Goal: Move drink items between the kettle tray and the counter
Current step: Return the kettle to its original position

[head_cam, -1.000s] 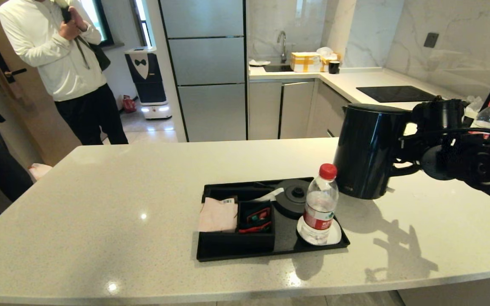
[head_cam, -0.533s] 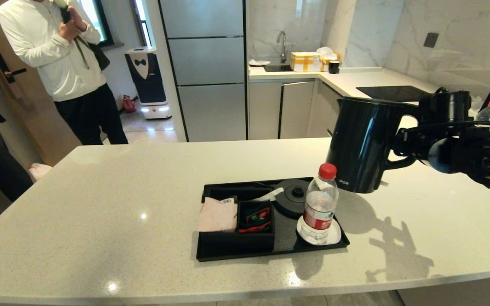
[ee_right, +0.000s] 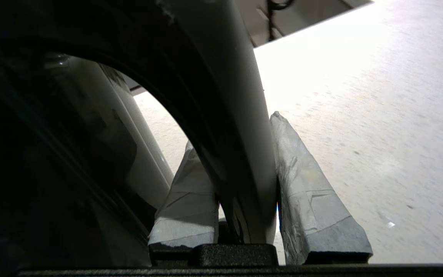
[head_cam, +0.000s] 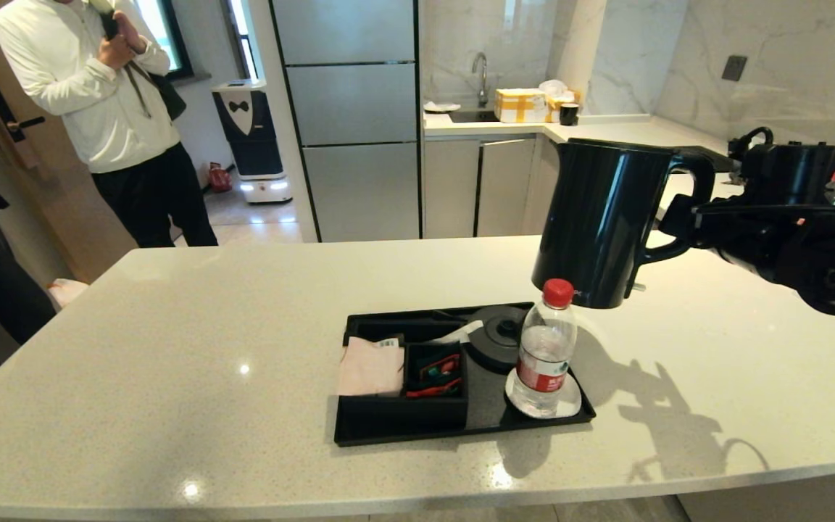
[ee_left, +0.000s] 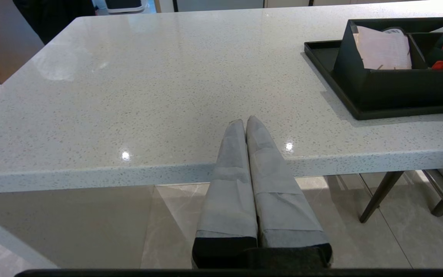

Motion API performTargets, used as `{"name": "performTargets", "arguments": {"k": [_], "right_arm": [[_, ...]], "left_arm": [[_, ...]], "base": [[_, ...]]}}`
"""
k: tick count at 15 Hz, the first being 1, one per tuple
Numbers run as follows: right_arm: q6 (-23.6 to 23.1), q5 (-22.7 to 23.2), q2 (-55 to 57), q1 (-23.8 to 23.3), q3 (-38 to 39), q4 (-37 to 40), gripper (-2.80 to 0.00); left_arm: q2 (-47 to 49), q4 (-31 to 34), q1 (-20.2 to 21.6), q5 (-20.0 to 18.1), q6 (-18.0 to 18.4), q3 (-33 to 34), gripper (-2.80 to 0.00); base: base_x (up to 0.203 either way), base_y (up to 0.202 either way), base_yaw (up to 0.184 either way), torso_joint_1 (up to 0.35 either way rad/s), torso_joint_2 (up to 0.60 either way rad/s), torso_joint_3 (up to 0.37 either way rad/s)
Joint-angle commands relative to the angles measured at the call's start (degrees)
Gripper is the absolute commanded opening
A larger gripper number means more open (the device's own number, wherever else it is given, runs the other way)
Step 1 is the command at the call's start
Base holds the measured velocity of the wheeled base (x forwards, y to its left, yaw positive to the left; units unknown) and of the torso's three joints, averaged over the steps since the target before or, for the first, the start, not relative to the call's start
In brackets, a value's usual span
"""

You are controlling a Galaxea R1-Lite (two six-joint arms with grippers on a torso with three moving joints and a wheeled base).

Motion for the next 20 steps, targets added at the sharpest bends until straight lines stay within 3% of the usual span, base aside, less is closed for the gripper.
{"name": "performTargets", "arguments": {"k": [1,2,5,6,9,11,20], "right_arm": [[-0.93,1.80,0.82,-0.70,0.74,-1.36,-2.80],[-2.37,4.77,2.24,-0.94,0.95,-5.20,-2.80],[-5.35,6.97,5.92,-0.61,1.48,-12.42,-2.80],[-5.37,6.98,5.92,-0.61,1.48,-12.43,-2.80],[-6.51,12.64,10.07,-0.38,2.20,-18.29,-2.80],[-6.51,15.71,10.19,-0.20,1.86,-18.12,-2.80],[-6.68,16.79,11.83,4.07,0.08,-18.33,-2.80]], "left_arm": [[0.07,0.02,-0.01,0.00,0.03,0.01,-2.80],[0.07,0.02,-0.01,0.00,0.03,0.01,-2.80],[0.07,0.02,-0.01,0.00,0.03,0.01,-2.80],[0.07,0.02,-0.01,0.00,0.03,0.01,-2.80],[0.07,0.02,-0.01,0.00,0.03,0.01,-2.80],[0.07,0.02,-0.01,0.00,0.03,0.01,-2.80],[0.07,0.02,-0.01,0.00,0.03,0.01,-2.80]], "base": [[0.000,0.000,0.000,0.000,0.00,0.000],[0.000,0.000,0.000,0.000,0.00,0.000],[0.000,0.000,0.000,0.000,0.00,0.000],[0.000,0.000,0.000,0.000,0.00,0.000],[0.000,0.000,0.000,0.000,0.00,0.000],[0.000,0.000,0.000,0.000,0.00,0.000],[0.000,0.000,0.000,0.000,0.00,0.000]]}}
